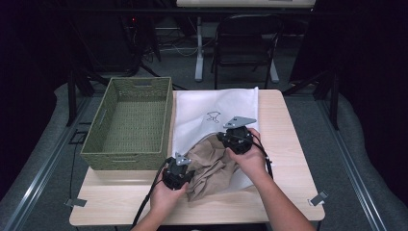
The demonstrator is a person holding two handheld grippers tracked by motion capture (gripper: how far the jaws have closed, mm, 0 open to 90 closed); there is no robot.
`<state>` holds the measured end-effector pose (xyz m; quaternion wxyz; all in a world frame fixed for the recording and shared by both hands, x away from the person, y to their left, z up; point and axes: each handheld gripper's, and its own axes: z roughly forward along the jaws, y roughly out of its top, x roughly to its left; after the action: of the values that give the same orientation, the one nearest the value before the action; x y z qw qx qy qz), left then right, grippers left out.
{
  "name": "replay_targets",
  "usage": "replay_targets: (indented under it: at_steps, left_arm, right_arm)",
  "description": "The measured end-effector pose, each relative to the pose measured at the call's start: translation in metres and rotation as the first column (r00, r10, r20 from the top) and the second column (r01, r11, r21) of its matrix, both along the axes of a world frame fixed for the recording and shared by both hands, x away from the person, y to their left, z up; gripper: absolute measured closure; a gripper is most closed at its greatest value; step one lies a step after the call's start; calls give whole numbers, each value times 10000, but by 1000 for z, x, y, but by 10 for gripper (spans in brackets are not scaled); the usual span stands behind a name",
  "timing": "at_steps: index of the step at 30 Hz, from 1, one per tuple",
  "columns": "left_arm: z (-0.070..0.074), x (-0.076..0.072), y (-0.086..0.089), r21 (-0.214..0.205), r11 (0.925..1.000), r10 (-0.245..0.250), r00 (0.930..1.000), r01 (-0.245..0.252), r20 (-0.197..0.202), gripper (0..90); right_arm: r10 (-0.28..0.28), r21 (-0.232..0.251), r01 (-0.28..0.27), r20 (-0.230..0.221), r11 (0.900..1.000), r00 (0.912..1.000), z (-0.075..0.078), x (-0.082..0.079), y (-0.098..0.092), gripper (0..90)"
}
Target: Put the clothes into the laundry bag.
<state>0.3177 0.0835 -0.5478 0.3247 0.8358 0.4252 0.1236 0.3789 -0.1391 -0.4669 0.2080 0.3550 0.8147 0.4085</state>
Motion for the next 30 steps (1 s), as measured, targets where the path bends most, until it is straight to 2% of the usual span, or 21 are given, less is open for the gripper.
replay_targets:
  at_steps: [13, 20, 30]
  left_arm:
    - [6, 5, -6, -134, 9999, 52, 10000, -51, 43, 817]
    - [9, 14, -10, 28, 10000, 59, 10000, -59, 64, 819]
    - [9, 27, -19, 22, 9997, 236, 9996, -236, 130, 819]
  right_arm:
    - [84, -76, -84, -12, 9999, 10000, -1, 0, 1, 882]
    - [85, -13, -85, -4, 10000, 10000, -2, -1, 2, 883]
    - [125, -48, -125, -54, 9999, 9999, -2, -1, 2, 883]
